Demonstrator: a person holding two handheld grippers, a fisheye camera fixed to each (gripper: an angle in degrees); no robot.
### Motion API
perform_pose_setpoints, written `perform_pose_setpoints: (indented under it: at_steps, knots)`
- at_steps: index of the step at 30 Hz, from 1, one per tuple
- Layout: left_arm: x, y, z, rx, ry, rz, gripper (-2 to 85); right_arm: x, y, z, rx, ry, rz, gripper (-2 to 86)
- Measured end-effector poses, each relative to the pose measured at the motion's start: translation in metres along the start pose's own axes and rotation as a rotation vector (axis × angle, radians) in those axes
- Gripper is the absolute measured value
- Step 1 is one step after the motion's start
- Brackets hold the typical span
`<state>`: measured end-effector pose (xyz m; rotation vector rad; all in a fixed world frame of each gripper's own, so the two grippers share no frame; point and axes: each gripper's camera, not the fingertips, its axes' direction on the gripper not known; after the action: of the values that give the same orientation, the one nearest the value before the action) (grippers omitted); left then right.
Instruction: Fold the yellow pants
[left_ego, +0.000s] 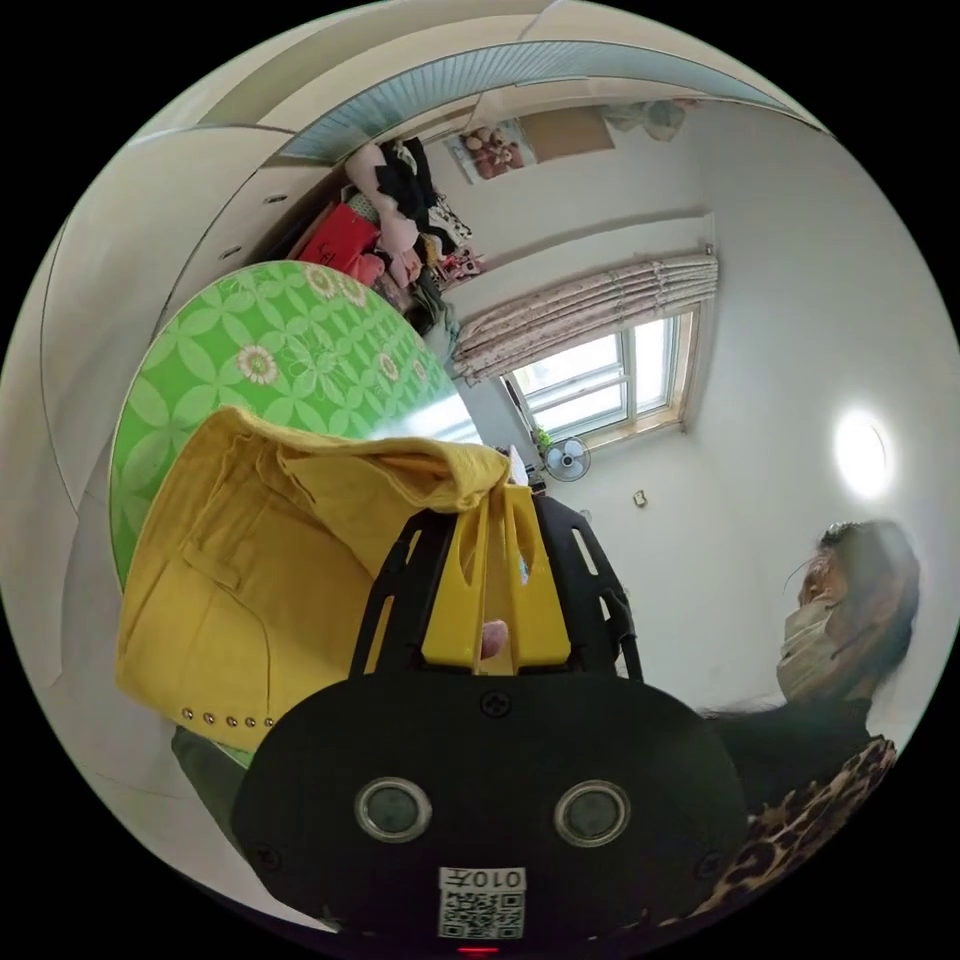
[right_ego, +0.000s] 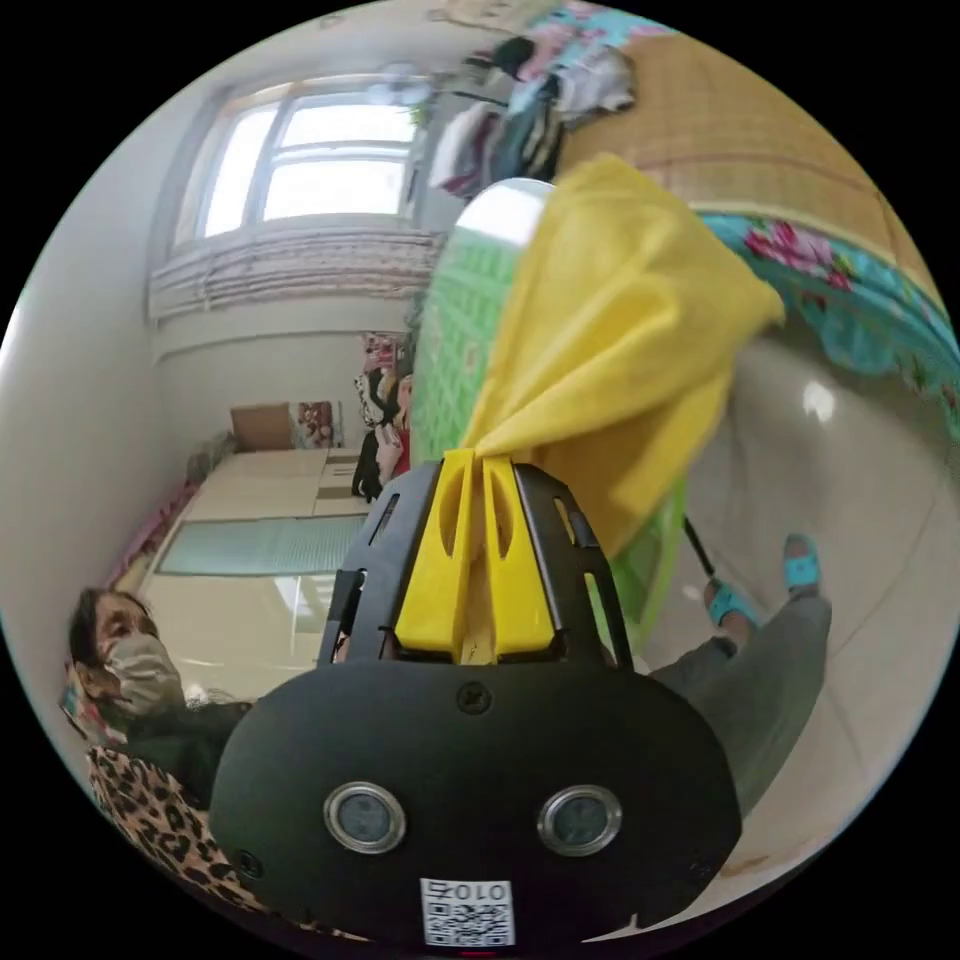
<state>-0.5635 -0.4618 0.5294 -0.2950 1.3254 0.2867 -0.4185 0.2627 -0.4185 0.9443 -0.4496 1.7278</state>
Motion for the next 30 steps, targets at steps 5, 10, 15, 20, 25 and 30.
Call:
perform_pose_setpoints:
  at_steps: [5,10,15,20,25,30]
  knots:
    - [0.004,-0.084,0.039,-0.036,0.011,0.123,5.7,-0.085,-0.121,0.103,-0.042,0.003,-0.348,4.1]
    - [-0.039,-0.169,0.103,-0.037,-0.062,0.053,6.7,-0.107,-0.237,0.261,-0.177,0.065,-0.425,4.3]
    - [-0.108,-0.208,0.163,-0.091,-0.167,-0.099,7.6,-0.067,-0.301,0.403,-0.367,0.16,-0.326,5.7]
    - [-0.161,-0.23,0.162,-0.056,-0.074,-0.277,8.0,-0.03,-0.308,0.451,-0.411,0.183,-0.391,7.6]
    - [-0.193,-0.248,0.165,-0.061,0.045,-0.378,8.2,0.027,-0.326,0.437,-0.395,0.283,-0.356,7.1]
    - [-0.161,-0.287,0.167,-0.153,0.048,-0.137,8.1,0.074,-0.363,0.43,-0.381,0.256,-0.277,5.7]
